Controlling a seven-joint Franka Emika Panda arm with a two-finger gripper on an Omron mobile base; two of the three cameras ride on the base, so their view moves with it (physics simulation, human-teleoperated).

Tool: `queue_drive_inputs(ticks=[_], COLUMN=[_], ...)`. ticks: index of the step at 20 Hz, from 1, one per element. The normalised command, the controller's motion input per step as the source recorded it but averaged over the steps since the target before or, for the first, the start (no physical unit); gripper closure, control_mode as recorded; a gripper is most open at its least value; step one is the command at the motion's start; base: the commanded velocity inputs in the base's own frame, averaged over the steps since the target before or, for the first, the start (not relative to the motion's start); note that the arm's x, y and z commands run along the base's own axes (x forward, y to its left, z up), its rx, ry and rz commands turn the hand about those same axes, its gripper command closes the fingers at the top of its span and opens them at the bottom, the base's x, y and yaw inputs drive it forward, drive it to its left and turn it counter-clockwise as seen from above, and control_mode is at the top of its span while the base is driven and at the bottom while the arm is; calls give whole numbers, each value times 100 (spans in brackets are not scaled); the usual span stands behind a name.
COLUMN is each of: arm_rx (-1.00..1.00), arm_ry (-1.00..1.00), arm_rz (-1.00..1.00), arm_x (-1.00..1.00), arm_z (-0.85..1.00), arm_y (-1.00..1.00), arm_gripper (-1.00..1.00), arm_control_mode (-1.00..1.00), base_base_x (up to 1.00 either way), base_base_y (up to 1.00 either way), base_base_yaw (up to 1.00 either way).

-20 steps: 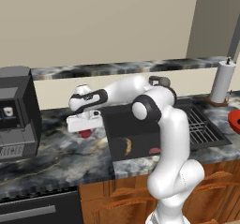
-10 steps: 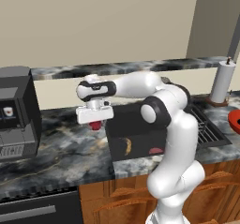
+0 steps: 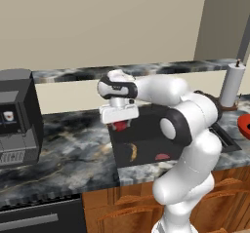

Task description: There is a mixed pile of frozen fruits and vegetables on the counter. Locate all the frozen vegetables and place the items in a bowl on the counter. Take all the frozen fruits and defrost them in a running sink.

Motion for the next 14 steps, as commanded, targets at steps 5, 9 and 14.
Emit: queue_drive_inputs(ticks=[5,9,14], arm_rx=[3,-2,-3], arm_ry=[-10,-2,-6], arm_rz=[2,4,3], arm_x=[-31,4,27], arm_z=[-7,-39,-48], arm_y=[-79,-62,-35], arm_gripper=[100,100,100], arm_control_mode=[-100,-100,-100], base_base_x=[0,0,0], base_base_y=[0,0,0], base_base_yaw=[0,0,0])
